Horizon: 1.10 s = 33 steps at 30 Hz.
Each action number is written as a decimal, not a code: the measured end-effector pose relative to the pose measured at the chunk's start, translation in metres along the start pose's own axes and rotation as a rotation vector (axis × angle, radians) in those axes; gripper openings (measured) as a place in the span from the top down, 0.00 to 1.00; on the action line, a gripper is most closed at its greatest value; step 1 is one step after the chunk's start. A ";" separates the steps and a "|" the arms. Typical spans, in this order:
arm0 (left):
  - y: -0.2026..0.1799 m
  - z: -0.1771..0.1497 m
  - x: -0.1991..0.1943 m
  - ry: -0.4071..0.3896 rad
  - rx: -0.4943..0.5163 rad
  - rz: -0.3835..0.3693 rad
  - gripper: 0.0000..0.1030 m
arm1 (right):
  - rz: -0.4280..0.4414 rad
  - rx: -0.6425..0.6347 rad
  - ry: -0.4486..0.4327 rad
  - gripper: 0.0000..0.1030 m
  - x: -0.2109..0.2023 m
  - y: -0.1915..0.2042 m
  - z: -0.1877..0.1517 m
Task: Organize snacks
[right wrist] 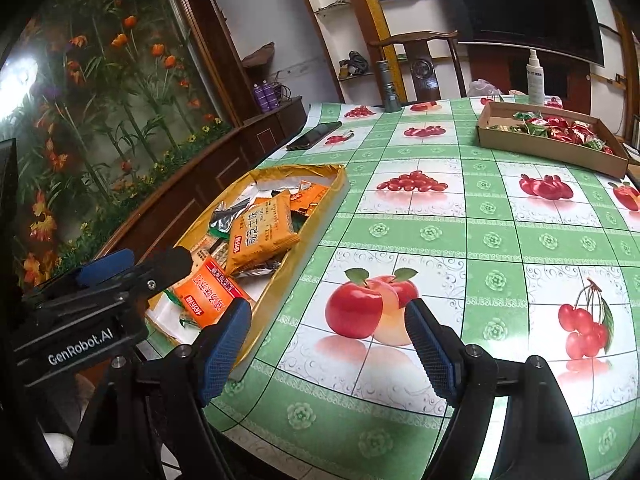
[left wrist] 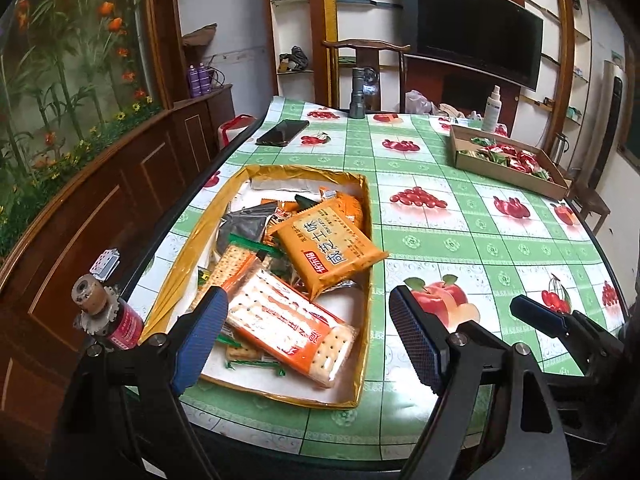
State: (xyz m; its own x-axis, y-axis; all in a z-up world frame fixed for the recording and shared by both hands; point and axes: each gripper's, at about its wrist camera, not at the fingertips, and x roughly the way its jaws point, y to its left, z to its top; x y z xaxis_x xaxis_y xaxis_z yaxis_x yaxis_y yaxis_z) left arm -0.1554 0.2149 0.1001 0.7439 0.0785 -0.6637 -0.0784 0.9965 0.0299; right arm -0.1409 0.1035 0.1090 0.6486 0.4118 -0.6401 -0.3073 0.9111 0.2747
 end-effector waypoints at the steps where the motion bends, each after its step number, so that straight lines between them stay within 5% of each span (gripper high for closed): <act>1: 0.000 0.000 0.000 0.002 0.001 -0.001 0.19 | -0.001 -0.002 0.001 0.21 0.000 0.001 -0.001; 33: 0.006 -0.011 0.015 0.042 -0.006 -0.027 0.19 | -0.020 -0.022 0.046 0.21 0.014 0.009 -0.009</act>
State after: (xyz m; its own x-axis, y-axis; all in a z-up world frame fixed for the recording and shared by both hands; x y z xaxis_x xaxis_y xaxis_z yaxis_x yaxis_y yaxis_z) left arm -0.1522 0.2212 0.0824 0.7170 0.0503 -0.6953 -0.0632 0.9980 0.0070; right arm -0.1410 0.1170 0.0960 0.6221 0.3922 -0.6776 -0.3106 0.9181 0.2462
